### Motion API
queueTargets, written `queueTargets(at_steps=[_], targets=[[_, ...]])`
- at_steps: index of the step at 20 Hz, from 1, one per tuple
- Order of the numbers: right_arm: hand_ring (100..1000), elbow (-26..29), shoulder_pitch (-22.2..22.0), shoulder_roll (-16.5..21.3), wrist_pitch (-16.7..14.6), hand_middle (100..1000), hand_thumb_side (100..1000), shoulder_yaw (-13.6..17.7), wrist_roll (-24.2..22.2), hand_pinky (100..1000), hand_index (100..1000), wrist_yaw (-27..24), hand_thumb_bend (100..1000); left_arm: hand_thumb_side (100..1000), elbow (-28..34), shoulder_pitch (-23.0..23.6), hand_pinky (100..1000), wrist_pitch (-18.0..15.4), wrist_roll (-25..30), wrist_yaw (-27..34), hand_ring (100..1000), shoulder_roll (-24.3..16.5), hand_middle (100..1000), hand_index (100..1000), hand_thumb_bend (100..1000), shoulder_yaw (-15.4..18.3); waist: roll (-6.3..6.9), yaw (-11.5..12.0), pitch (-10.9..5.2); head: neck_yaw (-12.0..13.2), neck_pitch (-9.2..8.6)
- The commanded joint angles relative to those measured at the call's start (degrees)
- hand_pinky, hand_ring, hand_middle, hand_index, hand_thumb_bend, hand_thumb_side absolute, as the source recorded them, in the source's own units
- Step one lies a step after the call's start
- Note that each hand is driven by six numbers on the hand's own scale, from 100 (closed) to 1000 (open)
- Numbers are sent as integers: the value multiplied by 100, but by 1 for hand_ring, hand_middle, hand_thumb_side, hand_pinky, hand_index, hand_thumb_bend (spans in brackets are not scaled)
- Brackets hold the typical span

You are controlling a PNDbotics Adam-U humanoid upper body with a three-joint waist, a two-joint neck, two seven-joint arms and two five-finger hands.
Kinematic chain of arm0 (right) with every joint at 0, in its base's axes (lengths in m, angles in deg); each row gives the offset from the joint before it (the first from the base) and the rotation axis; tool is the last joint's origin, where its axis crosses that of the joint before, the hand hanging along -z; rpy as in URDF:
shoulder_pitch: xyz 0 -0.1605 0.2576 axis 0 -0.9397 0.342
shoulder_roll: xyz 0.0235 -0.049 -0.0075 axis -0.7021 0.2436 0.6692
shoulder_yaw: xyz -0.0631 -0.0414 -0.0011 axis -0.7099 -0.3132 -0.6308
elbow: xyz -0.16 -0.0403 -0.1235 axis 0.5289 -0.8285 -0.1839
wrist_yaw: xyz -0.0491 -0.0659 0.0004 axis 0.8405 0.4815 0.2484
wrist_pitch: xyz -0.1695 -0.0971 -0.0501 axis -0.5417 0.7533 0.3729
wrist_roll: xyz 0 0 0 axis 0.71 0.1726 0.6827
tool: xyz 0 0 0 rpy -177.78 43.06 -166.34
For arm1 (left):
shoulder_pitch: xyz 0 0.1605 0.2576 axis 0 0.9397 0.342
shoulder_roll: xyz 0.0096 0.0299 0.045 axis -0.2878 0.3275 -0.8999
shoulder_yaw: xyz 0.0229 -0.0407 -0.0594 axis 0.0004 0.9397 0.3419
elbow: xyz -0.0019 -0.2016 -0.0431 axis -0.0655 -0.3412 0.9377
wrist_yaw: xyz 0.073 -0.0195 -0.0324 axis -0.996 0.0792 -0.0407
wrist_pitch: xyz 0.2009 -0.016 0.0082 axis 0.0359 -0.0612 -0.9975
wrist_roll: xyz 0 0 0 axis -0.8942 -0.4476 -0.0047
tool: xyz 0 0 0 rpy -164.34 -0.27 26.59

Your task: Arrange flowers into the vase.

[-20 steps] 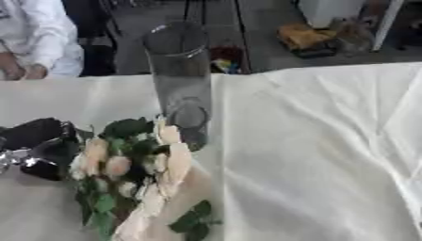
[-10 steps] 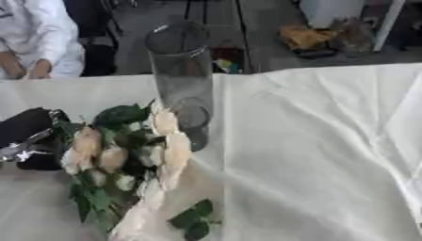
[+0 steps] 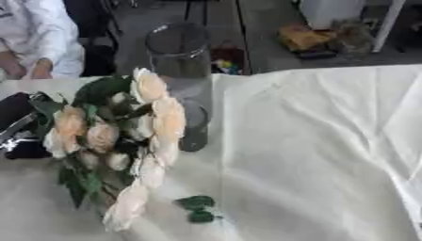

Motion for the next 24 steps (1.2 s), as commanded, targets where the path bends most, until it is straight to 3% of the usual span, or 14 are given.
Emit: queueTargets(at_steps=[1,5,14,16,17,21,22,24], targets=[[595,102,32,53,3,503,923,61,30,711,804,-25,100,426,444,-41,100,316,-125,427,100,-280,100,100,100,277,0,20,-161,-25,-56],[595,102,27,52,3,503,922,58,42,711,805,-28,100,438,781,-24,100,656,-106,922,100,-343,100,100,115,381,7,46,-158,-24,-66],[596,102,20,55,14,502,920,59,58,713,805,-60,100,428,1136,-97,100,1100,-126,1309,100,-343,100,100,147,611,20,56,-175,-21,-49],[596,102,21,53,16,501,920,58,59,713,805,-71,100,475,1128,-93,100,1125,79,1388,100,-355,100,100,187,588,33,56,-176,-12,-38],[596,102,23,51,19,501,919,60,64,714,806,-77,100,562,1113,-86,100,1113,268,1384,100,-366,100,100,230,562,39,56,-172,-8,-39],[596,102,26,51,31,501,920,60,77,714,806,-95,100,587,1077,-85,100,1072,695,1255,100,-353,100,100,204,578,43,57,-165,4,-48],[597,102,28,52,30,501,917,61,79,714,806,-96,100,644,1077,-86,100,1065,723,1239,100,-348,100,100,100,580,44,51,-163,10,-53],[598,102,31,56,27,502,917,66,90,714,807,-102,100,647,1075,-101,100,1041,714,1182,100,-320,100,100,100,574,53,24,-159,36,-58]])
